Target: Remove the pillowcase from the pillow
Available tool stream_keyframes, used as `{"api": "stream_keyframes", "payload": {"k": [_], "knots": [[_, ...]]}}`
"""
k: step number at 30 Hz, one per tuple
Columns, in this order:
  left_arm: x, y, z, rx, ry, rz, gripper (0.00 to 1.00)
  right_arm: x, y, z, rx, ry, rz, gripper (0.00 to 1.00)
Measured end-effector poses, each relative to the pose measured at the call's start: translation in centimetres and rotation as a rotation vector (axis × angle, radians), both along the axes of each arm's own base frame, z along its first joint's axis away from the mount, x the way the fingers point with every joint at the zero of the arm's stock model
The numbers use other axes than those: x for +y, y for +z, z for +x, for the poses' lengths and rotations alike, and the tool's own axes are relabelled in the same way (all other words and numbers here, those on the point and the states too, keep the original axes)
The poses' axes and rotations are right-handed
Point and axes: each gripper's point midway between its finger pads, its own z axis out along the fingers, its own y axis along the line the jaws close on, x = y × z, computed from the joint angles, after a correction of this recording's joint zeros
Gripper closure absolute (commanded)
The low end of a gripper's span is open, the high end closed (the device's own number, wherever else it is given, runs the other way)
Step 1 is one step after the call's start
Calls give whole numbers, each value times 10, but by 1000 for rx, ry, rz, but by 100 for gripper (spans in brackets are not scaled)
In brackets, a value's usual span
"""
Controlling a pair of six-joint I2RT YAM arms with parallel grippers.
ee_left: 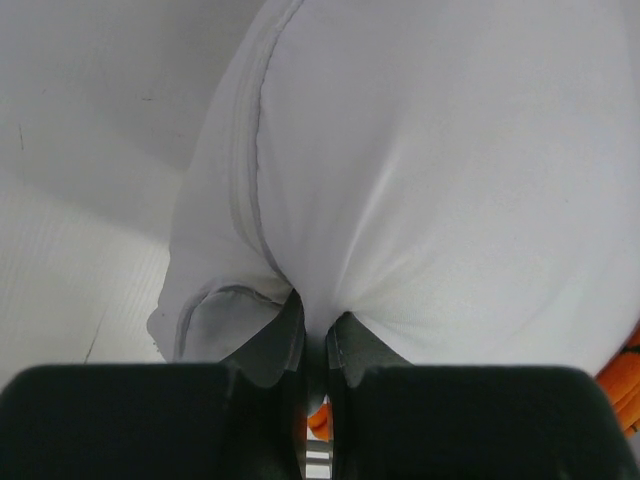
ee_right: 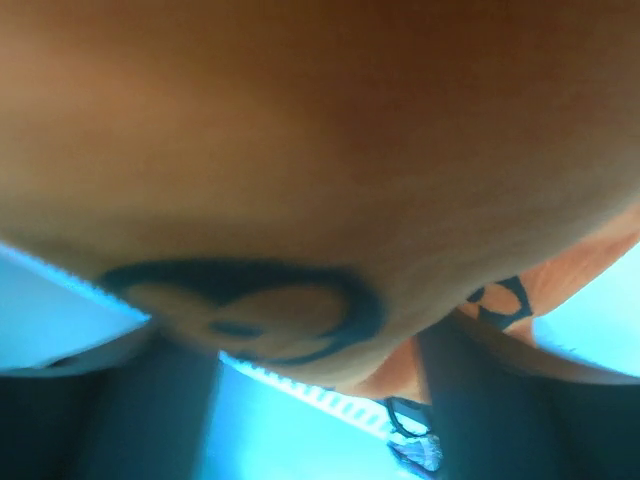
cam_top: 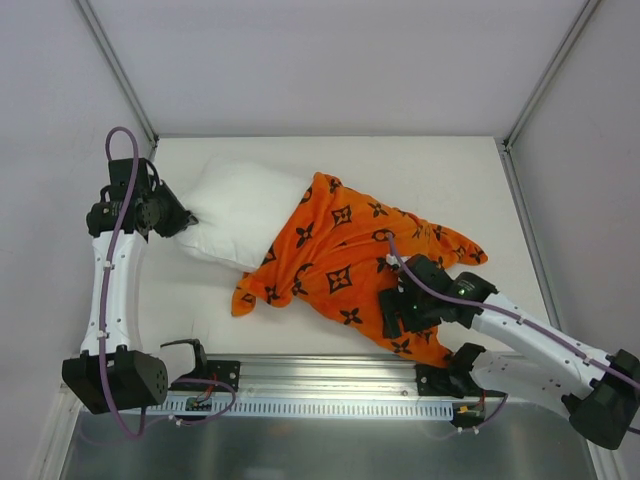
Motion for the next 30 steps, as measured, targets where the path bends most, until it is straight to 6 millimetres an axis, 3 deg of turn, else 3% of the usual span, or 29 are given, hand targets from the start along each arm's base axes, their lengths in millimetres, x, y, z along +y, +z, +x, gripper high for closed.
{"api": "stream_keyframes", "payload": {"k": [1,2,4,5,9,14,18,21,26,28,30], "knots": [[0,-1,1,4,0,0,100,-2,-3,-1,5,-15,-10,37],[0,-2,1,7,0,-1,100,-4,-6,0,5,-43,-20,51],[2,-2,1,9,7,-1,100,-9,-10,1,-4,-95,-34,64],[4,-2,2,10,10,-3,100,-11,-9,3,-15,-123,-31,78],[9,-2,2,19,26,-48,100,-17,0,13,-79,-234,3,98],[10,-3,-5,43,32,-106,100,-30,10,32,-120,-392,27,99],[8,-2,-6,41,21,-128,100,-43,33,56,-163,-505,33,98],[10,1,-7,33,29,-144,100,-52,60,82,-207,-547,22,98],[13,8,-9,2,39,-173,100,-72,111,147,-288,-614,29,95],[13,12,-11,-12,40,-188,100,-80,122,165,-311,-628,48,91],[11,15,-13,-18,35,-204,100,-95,123,173,-313,-668,61,96]]}}
